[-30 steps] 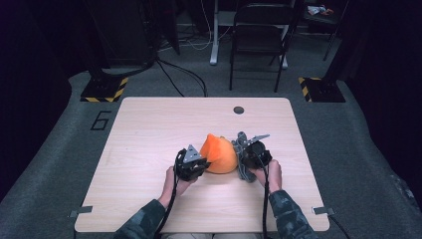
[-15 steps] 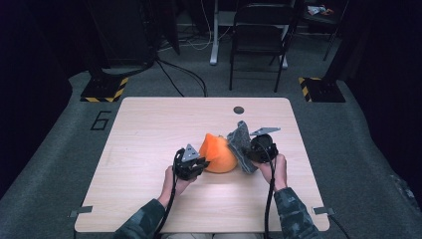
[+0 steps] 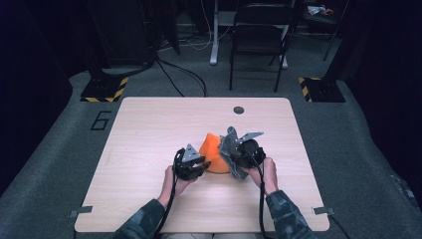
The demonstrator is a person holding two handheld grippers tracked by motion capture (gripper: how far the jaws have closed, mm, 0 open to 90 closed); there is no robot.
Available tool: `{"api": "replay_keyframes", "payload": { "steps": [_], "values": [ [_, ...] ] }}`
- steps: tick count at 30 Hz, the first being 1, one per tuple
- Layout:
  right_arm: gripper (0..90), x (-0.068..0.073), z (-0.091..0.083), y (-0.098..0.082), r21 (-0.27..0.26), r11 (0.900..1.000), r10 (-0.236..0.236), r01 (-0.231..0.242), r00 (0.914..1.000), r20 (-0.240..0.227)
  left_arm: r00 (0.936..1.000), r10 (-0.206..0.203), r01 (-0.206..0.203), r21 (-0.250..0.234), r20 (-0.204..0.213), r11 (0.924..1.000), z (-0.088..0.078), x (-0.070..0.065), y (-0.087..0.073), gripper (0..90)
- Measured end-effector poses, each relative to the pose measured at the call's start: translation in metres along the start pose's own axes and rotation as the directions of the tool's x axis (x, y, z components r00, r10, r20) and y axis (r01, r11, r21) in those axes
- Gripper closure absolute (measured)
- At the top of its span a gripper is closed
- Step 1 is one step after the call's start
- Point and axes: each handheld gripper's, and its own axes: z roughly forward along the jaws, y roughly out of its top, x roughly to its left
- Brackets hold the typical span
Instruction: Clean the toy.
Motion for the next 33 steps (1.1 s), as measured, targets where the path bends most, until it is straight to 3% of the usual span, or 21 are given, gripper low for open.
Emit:
{"api": "replay_keyframes", "payload": {
  "steps": [4, 10, 12, 17, 19, 24, 29, 33],
  "values": [
    [71.8, -0.006, 0.004, -0.003, -0.008, 1.000, 0.012, -0.012, 0.9999, 0.003, 0.9991, 0.034, -0.033, 0.032, -0.026, 0.9989, 0.000, -0.003, 0.001, 51.6],
    [71.8, -0.011, 0.005, -0.006, -0.018, 0.999, 0.028, -0.028, 0.9996, -0.010, 0.9946, 0.095, -0.093, 0.048, -0.043, 0.9945, 0.009, -0.009, -0.003, 42.8],
    [71.9, -0.010, 0.006, -0.006, -0.021, 1.000, 0.022, -0.022, 0.9997, -0.007, 0.9925, 0.110, -0.109, 0.037, -0.053, 0.9934, 0.011, -0.009, -0.005, 47.1],
    [71.9, -0.007, 0.007, -0.006, -0.026, 1.000, 0.013, -0.013, 0.9999, -0.001, 0.9946, 0.088, -0.088, 0.016, -0.055, 0.9960, 0.011, -0.006, -0.010, 70.0],
    [71.8, -0.007, 0.006, -0.005, -0.028, 1.000, 0.011, -0.011, 0.9999, -0.001, 0.9948, 0.085, -0.084, 0.009, -0.056, 0.9964, 0.010, -0.006, -0.009, 75.1],
    [71.9, -0.008, 0.004, -0.005, -0.039, 0.999, 0.012, -0.011, 0.9999, 0.011, 0.9968, 0.068, -0.068, 0.003, -0.043, 0.9977, 0.007, -0.005, -0.006, 80.4],
    [72.3, -0.010, 0.000, -0.004, -0.049, 0.999, 0.022, -0.020, 0.9993, 0.032, 0.9997, 0.025, -0.025, -0.005, 0.001, 0.9997, -0.001, -0.007, 0.000, 82.0],
    [72.3, -0.013, 0.000, -0.004, -0.045, 0.999, 0.030, -0.028, 0.9989, 0.037, 0.9995, 0.033, -0.033, 0.000, 0.005, 0.9995, -0.001, -0.010, 0.003, 82.1]
  ]
}}
